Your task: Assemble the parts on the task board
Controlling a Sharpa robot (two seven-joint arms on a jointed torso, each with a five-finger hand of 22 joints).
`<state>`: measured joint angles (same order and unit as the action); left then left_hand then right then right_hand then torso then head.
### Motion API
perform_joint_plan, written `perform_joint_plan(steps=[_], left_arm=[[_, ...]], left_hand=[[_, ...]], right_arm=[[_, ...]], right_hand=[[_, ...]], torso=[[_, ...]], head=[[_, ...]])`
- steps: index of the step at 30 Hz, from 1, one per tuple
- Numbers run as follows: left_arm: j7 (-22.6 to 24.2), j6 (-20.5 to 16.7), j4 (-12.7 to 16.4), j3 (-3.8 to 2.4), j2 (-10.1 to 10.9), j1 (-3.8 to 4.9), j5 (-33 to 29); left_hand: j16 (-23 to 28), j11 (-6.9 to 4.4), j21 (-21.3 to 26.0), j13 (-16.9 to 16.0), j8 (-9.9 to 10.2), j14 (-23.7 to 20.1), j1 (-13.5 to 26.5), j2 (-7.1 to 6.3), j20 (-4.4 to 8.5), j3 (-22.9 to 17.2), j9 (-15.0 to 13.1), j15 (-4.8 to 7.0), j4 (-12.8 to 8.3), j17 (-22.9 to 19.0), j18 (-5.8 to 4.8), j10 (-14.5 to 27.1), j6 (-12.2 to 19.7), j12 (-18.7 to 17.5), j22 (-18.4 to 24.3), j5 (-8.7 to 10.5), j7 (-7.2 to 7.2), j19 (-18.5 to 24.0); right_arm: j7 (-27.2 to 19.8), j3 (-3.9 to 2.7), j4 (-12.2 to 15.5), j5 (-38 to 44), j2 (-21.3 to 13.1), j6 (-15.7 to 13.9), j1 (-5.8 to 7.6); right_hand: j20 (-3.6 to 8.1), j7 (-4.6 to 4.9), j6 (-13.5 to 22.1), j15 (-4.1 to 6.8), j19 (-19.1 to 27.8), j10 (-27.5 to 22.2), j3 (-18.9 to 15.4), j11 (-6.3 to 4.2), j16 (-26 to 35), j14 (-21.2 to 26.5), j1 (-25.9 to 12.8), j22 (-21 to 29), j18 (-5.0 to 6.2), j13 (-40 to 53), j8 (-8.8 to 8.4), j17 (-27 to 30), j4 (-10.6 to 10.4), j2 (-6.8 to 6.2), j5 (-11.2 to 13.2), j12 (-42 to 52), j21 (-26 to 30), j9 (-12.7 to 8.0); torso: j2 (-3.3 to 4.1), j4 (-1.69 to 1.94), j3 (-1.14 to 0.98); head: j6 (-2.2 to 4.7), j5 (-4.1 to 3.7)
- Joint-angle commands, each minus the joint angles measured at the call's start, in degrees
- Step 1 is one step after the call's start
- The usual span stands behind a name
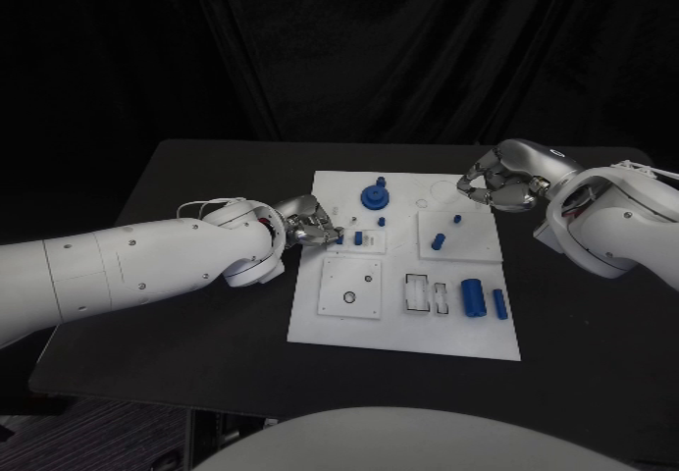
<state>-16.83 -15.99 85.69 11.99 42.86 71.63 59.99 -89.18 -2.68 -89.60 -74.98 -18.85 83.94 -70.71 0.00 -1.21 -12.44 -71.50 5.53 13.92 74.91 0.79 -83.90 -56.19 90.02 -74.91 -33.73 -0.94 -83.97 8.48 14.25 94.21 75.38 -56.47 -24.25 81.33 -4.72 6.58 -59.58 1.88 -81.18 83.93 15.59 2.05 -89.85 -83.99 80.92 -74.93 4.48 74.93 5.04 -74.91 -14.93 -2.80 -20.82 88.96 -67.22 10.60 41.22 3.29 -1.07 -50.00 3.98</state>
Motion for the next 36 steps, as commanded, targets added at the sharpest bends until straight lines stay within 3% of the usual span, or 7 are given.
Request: perform_joint_plan(steps=[1, 36], left_arm=[[-0.4, 1.0, 0.0, 0.09, 0.1, -0.15, 0.0], [-1.6, 0.0, 2.0, 0.07, 0.5, -0.1, 2.1]], left_hand=[[-0.3, -0.49, -0.2, -15.0, -0.2, 5.8, 0.0, -0.36, 0.37, -0.2, -0.1, 0.25, 0.0, 14.4, -0.51, -6.1, 0.0, 0.0, -14.7, -0.28, 0.23, -5.2], [-0.8, -0.74, -0.4, -15.0, -1.1, 6.1, 0.6, -1.98, 0.5, -3.2, -0.1, 0.43, 0.1, 15.1, -0.79, -6.1, -1.6, 0.0, -15.1, -0.34, 0.56, -6.0]], right_arm=[[1.0, -0.04, 0.0, 0.1, -0.1, -0.4, -0.14], [1.0, -0.04, -0.3, 0.1, 0.2, -0.4, -0.29]], right_hand=[[0.05, 0.09, 0.0, -0.38, 0.5, 4.4, 0.2, 0.19, -0.1, -6.0, 0.5, -8.7, 0.32, 13.6, -0.17, -15.1, 0.0, -0.18, -0.3, -0.3, 0.4, -0.1], [0.04, 0.12, 0.1, -0.39, 0.6, 4.4, 0.2, 0.21, -0.1, -6.0, 0.5, -8.7, 0.36, 13.6, -0.2, -15.1, 0.0, -0.3, -0.3, -0.3, 0.6, -0.1]], torso=[[-0.02, 0.01, 0.0], [-0.05, 0.01, -0.04]], head=[[0.0, 0.0], [0.0, 0.04]])
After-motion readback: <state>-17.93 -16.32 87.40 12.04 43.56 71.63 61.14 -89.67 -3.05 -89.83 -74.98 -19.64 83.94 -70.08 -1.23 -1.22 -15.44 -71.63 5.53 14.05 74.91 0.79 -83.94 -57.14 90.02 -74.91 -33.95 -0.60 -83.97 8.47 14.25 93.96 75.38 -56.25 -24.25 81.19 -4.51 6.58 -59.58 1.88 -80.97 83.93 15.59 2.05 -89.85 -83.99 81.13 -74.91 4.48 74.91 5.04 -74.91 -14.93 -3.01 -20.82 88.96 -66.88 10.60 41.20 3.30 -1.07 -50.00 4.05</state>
